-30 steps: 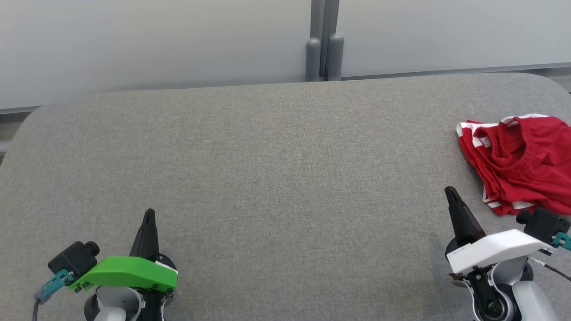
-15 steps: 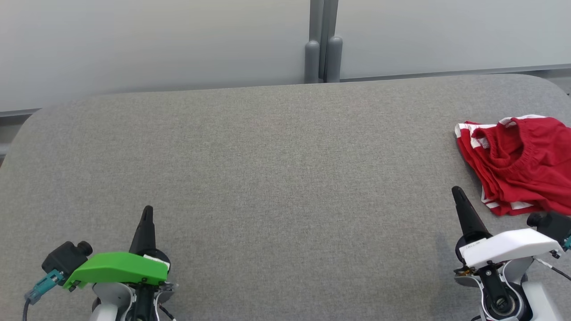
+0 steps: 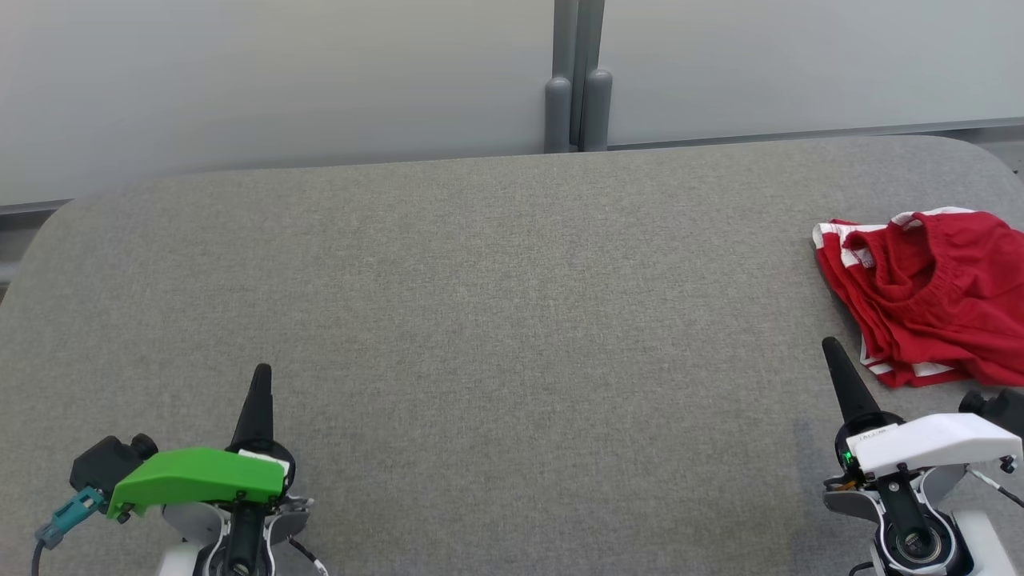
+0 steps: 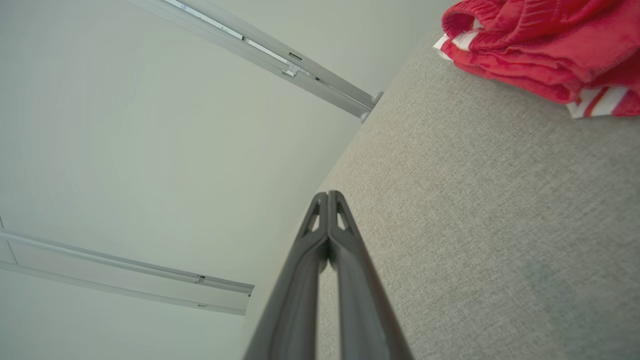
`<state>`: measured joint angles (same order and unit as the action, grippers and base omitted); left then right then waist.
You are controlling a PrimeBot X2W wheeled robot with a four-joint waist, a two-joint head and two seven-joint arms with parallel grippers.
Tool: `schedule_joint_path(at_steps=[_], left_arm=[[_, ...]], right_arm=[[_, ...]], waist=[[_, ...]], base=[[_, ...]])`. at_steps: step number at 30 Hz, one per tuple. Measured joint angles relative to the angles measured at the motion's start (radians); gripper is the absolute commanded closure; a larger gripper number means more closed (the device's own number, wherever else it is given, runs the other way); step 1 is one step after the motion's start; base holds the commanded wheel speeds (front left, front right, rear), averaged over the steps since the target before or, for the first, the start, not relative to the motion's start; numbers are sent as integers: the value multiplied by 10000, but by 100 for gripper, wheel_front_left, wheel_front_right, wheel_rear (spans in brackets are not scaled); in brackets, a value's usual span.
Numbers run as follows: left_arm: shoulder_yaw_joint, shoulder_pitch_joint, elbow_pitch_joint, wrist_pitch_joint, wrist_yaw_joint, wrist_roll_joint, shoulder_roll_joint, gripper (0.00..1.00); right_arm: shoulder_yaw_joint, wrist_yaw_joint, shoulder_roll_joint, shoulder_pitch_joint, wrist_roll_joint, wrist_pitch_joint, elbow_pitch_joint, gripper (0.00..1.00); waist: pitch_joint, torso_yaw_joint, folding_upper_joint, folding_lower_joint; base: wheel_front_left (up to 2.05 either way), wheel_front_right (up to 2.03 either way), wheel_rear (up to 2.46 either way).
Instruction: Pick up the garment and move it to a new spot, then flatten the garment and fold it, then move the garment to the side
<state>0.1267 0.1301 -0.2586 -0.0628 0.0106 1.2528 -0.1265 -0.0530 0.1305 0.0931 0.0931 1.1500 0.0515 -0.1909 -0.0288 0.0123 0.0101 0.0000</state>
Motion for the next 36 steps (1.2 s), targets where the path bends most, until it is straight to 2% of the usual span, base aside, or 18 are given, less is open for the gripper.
schedule_joint_path(at_steps=[36], left_arm=[[-922, 255, -353, 696, 777, 2437, 474, 100]], right_arm=[[-487, -2, 125, 180, 3379, 366, -537, 100]], waist=[[168, -73, 0, 0]], base=[[0, 0, 0]])
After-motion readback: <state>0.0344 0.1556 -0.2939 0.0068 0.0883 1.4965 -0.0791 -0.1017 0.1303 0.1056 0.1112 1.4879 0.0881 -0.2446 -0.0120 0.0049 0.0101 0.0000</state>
